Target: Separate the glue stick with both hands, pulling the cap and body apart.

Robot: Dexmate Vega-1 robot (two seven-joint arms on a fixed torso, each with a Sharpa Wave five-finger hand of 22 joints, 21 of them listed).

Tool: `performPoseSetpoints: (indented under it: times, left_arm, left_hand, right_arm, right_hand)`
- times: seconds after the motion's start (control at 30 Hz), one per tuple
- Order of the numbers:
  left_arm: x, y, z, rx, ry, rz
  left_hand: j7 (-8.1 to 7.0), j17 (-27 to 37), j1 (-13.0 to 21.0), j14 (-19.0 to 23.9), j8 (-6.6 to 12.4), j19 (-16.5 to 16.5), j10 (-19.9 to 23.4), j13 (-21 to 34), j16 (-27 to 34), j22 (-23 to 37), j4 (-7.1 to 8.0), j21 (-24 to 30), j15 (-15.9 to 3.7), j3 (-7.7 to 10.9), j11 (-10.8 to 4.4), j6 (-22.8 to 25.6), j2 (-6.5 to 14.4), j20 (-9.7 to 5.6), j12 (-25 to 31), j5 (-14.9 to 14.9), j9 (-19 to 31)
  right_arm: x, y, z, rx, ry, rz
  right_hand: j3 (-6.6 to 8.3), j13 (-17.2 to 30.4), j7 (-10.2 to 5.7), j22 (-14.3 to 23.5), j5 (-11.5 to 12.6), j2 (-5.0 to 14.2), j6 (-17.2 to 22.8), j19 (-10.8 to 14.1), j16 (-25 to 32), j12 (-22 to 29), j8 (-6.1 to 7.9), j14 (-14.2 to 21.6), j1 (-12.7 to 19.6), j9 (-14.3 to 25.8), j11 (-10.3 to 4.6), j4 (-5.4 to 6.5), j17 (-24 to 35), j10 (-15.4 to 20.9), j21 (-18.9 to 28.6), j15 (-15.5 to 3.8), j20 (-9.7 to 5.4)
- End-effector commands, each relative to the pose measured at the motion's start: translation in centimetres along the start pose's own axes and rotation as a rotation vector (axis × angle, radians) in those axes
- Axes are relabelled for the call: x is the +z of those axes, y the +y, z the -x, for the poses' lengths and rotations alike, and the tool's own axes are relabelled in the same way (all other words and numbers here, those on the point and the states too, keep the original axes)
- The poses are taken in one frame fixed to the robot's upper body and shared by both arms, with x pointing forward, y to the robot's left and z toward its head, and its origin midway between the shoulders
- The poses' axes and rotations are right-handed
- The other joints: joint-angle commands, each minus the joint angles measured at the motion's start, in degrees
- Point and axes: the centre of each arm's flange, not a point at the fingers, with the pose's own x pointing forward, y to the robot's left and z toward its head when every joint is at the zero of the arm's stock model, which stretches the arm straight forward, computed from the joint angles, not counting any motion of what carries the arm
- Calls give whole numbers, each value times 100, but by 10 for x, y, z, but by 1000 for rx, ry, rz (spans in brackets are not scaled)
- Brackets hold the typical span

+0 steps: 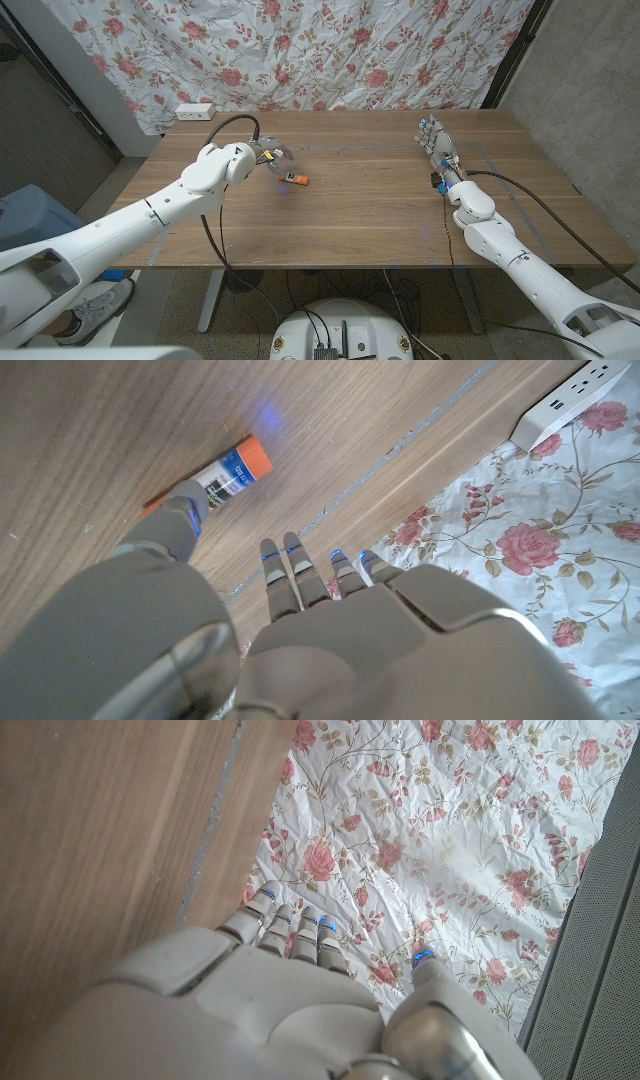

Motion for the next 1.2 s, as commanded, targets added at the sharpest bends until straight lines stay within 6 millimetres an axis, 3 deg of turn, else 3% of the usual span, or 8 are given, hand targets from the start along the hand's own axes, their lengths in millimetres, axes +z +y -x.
performPoseSetpoints:
  times: [0.03,1.2]
  left_arm:
    - [15,-10,-3,12,32,-54]
    - [14,-36,-23,24,-9,9]
  left_hand:
    - [16,15,138,96,40,48,135,25,37,11,2,41,-255,-22,-11,117,17,41,38,54,10]
    - [-29,11,595,709,120,473,998,12,74,12,35,62,-387,-214,-92,771,98,-155,59,63,2]
  right_arm:
    - [0,0,1,-4,1,-4]
    - [-1,3,2,-5,7,-4]
  right_hand:
    - [15,7,1,22,0,121,47,-21,31,25,34,1,-9,29,26,-42,-8,35,35,34,26]
    - [44,10,-62,23,-12,138,121,-32,54,31,45,-9,-21,30,6,-78,-21,46,40,43,43]
